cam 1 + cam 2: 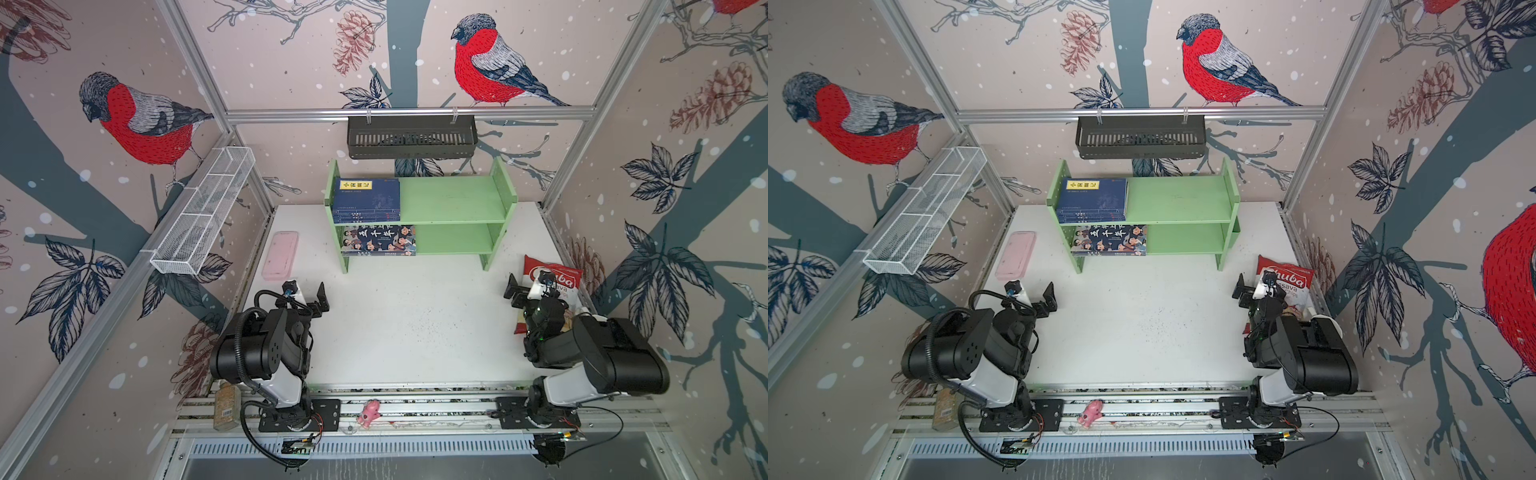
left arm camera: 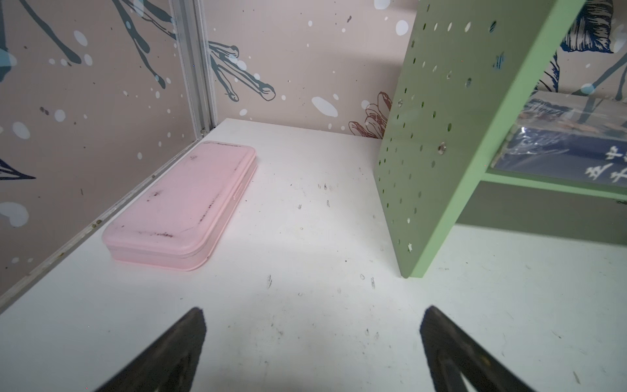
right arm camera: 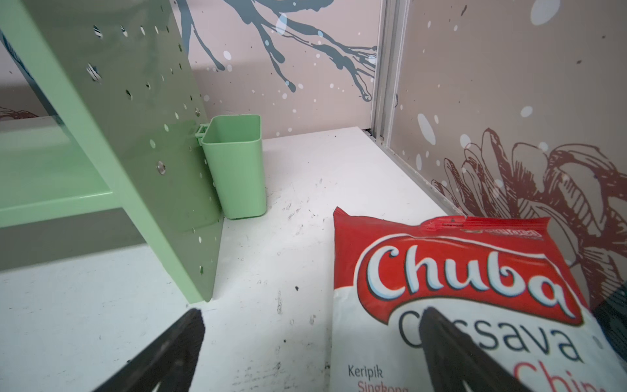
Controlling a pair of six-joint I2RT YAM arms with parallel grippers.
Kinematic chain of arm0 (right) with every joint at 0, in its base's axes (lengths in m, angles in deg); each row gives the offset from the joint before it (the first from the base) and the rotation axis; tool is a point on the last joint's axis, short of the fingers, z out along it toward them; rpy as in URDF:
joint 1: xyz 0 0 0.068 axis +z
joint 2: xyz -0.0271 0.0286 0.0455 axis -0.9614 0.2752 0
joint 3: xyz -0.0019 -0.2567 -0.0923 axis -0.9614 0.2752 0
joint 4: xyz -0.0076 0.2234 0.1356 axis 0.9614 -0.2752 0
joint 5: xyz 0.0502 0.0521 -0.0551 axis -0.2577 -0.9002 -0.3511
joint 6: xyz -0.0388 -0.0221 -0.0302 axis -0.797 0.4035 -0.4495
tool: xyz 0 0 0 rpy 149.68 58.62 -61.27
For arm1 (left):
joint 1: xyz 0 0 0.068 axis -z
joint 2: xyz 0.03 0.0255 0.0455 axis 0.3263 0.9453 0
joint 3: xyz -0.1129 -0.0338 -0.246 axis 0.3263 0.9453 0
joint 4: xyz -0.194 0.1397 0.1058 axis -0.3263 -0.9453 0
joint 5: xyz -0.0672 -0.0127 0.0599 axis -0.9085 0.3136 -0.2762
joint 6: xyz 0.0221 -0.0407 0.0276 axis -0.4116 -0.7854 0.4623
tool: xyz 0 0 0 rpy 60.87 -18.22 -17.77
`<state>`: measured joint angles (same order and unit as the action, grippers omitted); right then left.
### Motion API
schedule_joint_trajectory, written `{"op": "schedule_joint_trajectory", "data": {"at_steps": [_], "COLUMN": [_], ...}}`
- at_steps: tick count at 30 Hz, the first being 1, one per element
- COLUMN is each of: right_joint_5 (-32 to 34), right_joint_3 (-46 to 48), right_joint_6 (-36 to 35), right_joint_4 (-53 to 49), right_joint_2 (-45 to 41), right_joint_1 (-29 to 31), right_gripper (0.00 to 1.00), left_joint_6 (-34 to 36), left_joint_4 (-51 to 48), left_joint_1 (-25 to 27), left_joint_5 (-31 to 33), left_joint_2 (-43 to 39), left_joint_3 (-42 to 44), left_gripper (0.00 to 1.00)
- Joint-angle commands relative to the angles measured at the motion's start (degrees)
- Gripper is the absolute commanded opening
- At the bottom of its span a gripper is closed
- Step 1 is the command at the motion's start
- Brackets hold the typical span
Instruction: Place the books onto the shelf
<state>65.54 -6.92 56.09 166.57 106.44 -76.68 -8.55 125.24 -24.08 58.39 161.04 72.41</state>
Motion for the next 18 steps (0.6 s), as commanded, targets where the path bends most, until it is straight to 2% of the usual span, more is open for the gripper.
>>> {"op": "schedule_joint_trajectory", "data": {"at_steps": [1,4,6,18], "right_joint_5": [-0.88,5.39,8.22,7.55], "right_joint_3": [-4.81,-6.65,-8.0,-8.25], "right_joint_6": [1.67,-0.75,-1.16,-1.07], "right_joint_4": [-5.95,-5.93,-9.82,-9.58], "right_joint_2": [-1.41,0.45,-0.27,0.16], "right_joint_1": [-0.51,3.01,4.47,4.06], "right_gripper": [1.0,1.0,1.0,1.0], "left_joint_6": [-0.34,-0.93,-0.95,-0.76], "left_joint_4": [12.08,8.27,8.27,7.26], "left_joint_1": [-0.06,-0.06,-0.06,-0.06], "left_joint_5": [1.15,2.68,2.85,2.85], "left_joint_2": [-0.16,-1.35,-1.31,-1.55], "left_joint_3": [-0.37,-1.49,-1.55,-1.9], "left_gripper": [0.99,0.99,0.99,0.99]}}
